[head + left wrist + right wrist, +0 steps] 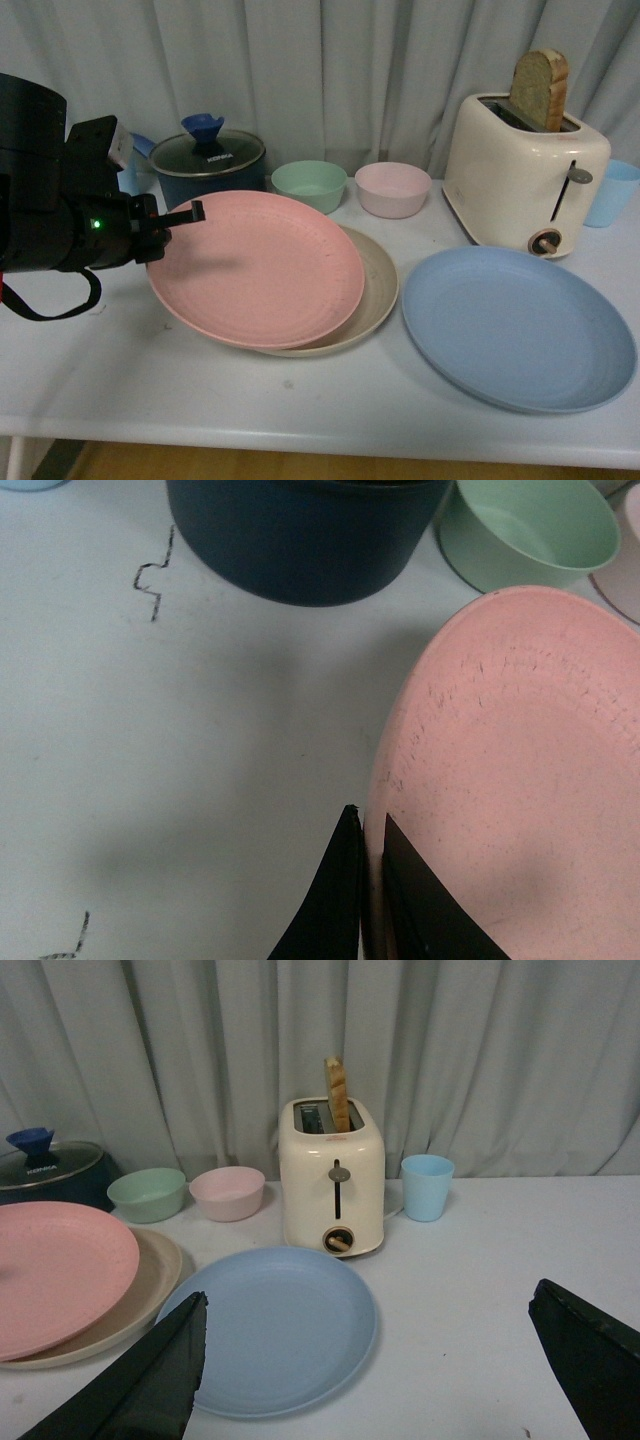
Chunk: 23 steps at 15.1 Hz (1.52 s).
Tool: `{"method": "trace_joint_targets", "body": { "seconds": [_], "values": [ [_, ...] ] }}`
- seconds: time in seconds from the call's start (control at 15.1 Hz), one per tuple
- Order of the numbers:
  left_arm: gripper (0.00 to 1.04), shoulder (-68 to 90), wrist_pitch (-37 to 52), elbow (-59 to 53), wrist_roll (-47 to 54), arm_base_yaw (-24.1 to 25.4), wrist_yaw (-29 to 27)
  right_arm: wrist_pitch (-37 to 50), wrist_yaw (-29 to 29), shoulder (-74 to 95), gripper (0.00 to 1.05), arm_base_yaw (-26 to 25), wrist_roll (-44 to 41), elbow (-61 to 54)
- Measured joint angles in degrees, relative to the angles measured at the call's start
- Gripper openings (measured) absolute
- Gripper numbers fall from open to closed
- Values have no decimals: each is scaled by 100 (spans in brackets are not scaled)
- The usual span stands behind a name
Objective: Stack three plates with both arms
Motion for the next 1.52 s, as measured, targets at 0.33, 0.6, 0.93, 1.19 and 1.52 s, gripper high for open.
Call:
{"method": "trace_joint_targets", "body": {
  "seconds": [0.33, 0.6, 0.93, 1.19, 1.52],
  "values": [
    [3, 81, 83, 63, -299, -83, -59, 2, 0, 0, 98, 0, 0, 0],
    [3, 151, 109, 162, -422, -175, -63, 2, 0, 0, 98, 0, 0, 0],
    [3, 479, 107, 404, -481, -446, -240, 2, 0, 0, 98, 0, 0, 0],
    [18, 605, 302, 468, -743, -393, -256, 2, 0, 0, 98, 0, 0, 0],
    [81, -208, 1353, -269, -1784, -293, 229, 2, 0, 0, 98, 0, 0, 0]
  ]
}}
